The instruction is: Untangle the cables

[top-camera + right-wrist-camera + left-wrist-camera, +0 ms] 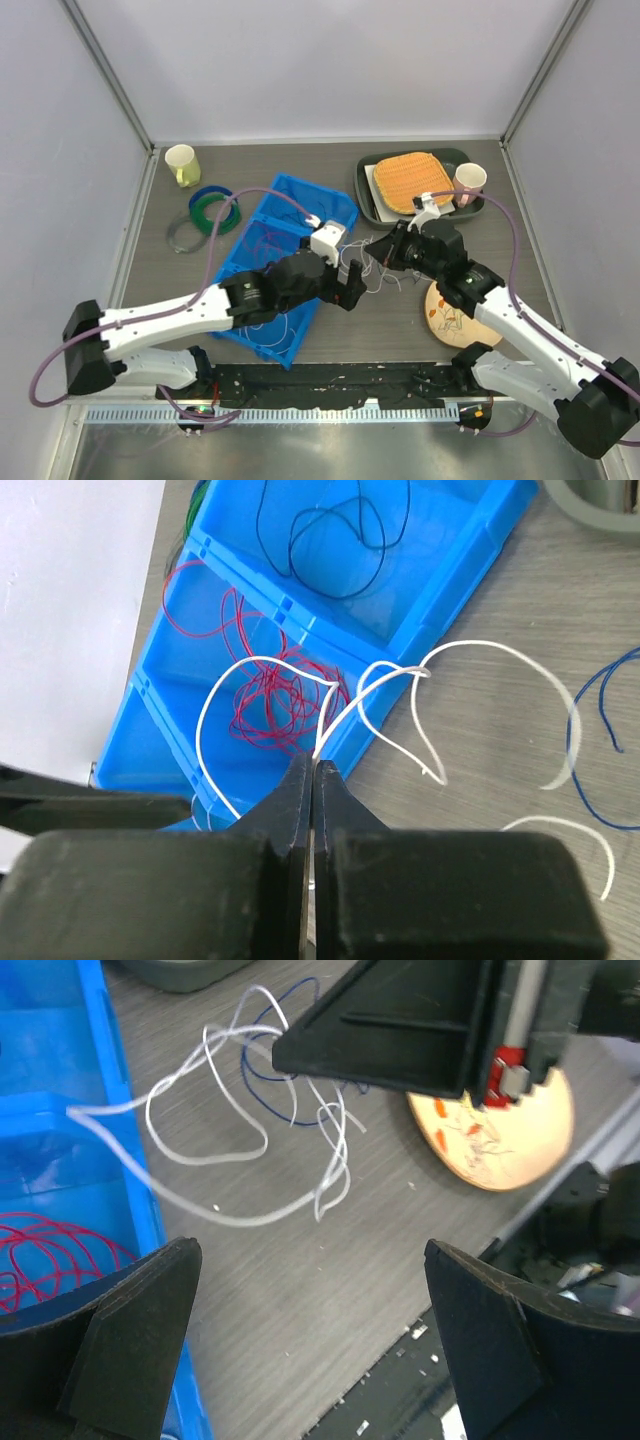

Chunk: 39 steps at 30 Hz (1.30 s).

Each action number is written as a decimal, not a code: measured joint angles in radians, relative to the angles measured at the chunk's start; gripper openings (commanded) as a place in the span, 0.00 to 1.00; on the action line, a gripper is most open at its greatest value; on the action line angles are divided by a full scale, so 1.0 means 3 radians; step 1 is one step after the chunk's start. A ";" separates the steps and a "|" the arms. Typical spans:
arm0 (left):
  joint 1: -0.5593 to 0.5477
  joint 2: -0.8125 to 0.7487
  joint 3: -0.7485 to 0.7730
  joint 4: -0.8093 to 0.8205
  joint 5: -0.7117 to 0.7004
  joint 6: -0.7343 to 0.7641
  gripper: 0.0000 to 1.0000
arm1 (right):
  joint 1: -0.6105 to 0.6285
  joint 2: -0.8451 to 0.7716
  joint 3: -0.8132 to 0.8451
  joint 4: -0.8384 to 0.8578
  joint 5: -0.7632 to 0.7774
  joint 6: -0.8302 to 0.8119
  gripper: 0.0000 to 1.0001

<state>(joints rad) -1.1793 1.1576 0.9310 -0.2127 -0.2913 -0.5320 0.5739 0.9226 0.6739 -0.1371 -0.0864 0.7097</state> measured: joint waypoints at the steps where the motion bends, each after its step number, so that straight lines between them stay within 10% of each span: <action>1: -0.0005 0.0112 0.0047 0.0009 -0.0034 0.0018 0.98 | 0.0000 0.0029 0.0017 -0.0031 -0.0038 -0.0005 0.01; 11: -0.0089 0.0984 0.0231 0.0280 -0.0247 0.0202 0.82 | 0.0001 0.0003 0.0036 -0.0177 -0.0380 -0.0078 0.01; 18: -0.0099 0.1130 0.0310 0.0423 -0.0151 0.0240 0.00 | 0.0001 -0.0243 0.0033 -0.0170 -0.0451 -0.0081 0.01; 21: -0.0109 0.1130 0.0312 0.0448 -0.0125 0.0239 0.00 | 0.0000 -0.0262 0.0008 -0.0168 -0.0444 -0.0084 0.07; 25: -0.0130 0.1099 0.0312 0.0443 -0.0168 0.0205 0.00 | 0.0001 -0.0261 -0.0014 -0.0195 -0.0412 -0.0106 0.47; 31: -0.0126 0.0811 0.0282 0.0420 -0.0387 0.0112 0.00 | 0.0001 -0.0261 -0.0028 -0.0258 -0.0175 -0.0197 0.75; 39: -0.0014 0.0399 0.0286 0.0262 -0.0434 0.0065 0.00 | 0.0004 -0.0416 -0.0188 -0.0346 0.0519 -0.0209 0.91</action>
<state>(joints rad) -1.1835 1.2774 1.0168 -0.1341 -0.4213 -0.5125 0.5751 0.7979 0.6174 -0.2409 0.0692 0.6472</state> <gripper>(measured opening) 0.030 0.883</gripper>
